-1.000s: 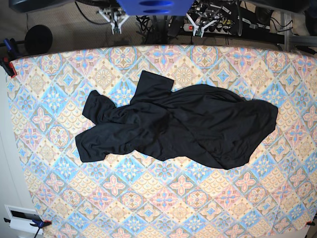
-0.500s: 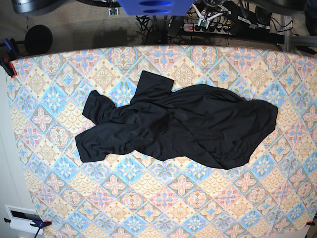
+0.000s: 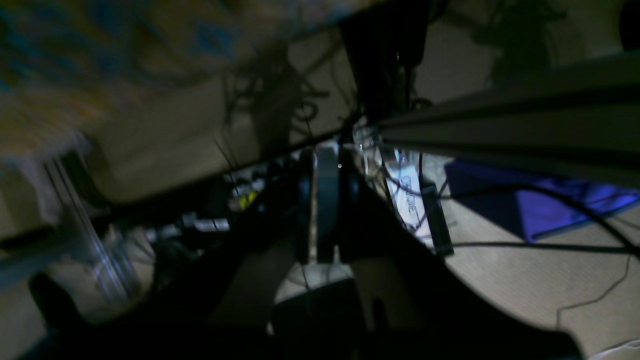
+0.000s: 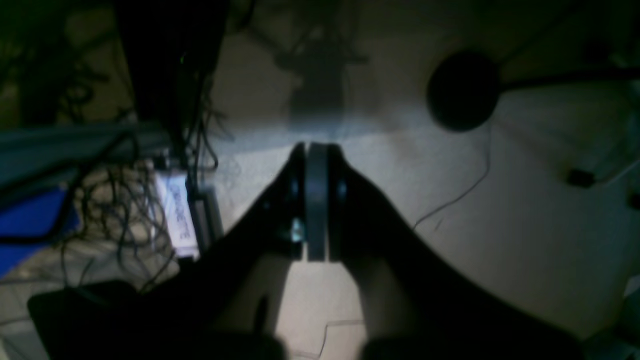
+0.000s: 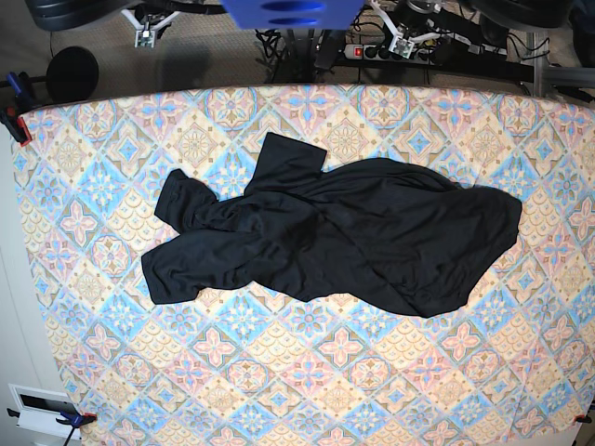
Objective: Layout the t-shirt on the table in an organized manner, then fold the t-shirt properly
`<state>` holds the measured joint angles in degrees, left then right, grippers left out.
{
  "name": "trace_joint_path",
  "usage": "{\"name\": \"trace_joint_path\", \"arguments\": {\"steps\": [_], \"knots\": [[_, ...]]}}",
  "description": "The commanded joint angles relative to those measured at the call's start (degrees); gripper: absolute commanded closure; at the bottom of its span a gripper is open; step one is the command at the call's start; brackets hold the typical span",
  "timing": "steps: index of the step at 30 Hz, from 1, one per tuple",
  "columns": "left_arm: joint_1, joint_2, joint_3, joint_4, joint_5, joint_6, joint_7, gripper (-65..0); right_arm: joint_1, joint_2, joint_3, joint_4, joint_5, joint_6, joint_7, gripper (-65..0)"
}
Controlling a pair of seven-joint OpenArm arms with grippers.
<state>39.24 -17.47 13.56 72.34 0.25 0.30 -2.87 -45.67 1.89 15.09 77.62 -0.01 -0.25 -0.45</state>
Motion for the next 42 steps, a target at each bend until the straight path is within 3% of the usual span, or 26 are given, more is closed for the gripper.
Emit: {"name": "trace_joint_path", "arguments": {"steps": [1, 11, 16, 19, 22, 24, 31, 42], "knots": [[1.59, -1.03, 0.02, 2.96, 0.06, -0.08, -0.95, -0.2, -2.20, 0.09, 1.04, 3.21, 0.14, -0.14, 1.11, 0.0], [12.76, -8.15, -0.24, 26.87, -0.12, -0.08, -0.95, -0.2, -12.31, 0.00, 8.60, 28.53, 0.05, 0.12, -1.09, 0.0], [15.92, -8.94, -0.60, 38.13, -0.21, 0.01, -0.86, -0.2, -13.01, 0.53, 9.48, 37.14, 0.05, 0.82, -3.46, 0.0], [17.59, -8.15, -1.12, 42.87, -0.21, 0.01, -0.86, -0.2, -12.57, 3.08, 9.04, 37.58, 0.32, 5.75, -3.73, 0.0], [16.80, -4.64, -1.39, 43.14, -0.12, 0.01, -0.86, -0.2, -9.32, 3.78, 6.31, 37.50, 0.41, 10.41, -5.57, 0.0], [15.57, -1.56, -1.39, 43.05, -0.03, 0.01, -0.42, -0.2, -5.80, 3.96, 3.76, 37.50, 0.49, 11.81, -7.16, 0.0], [12.49, 6.44, -4.55, 43.05, 0.06, 0.10, 7.84, -0.2, 3.87, 3.96, -7.75, 37.41, 0.49, 12.43, -10.94, 0.0], [2.56, 5.74, -16.68, 43.14, -0.30, 0.10, 15.93, -0.2, 14.94, 3.96, -20.32, 37.06, 0.49, 12.43, -13.93, 0.0]]}}
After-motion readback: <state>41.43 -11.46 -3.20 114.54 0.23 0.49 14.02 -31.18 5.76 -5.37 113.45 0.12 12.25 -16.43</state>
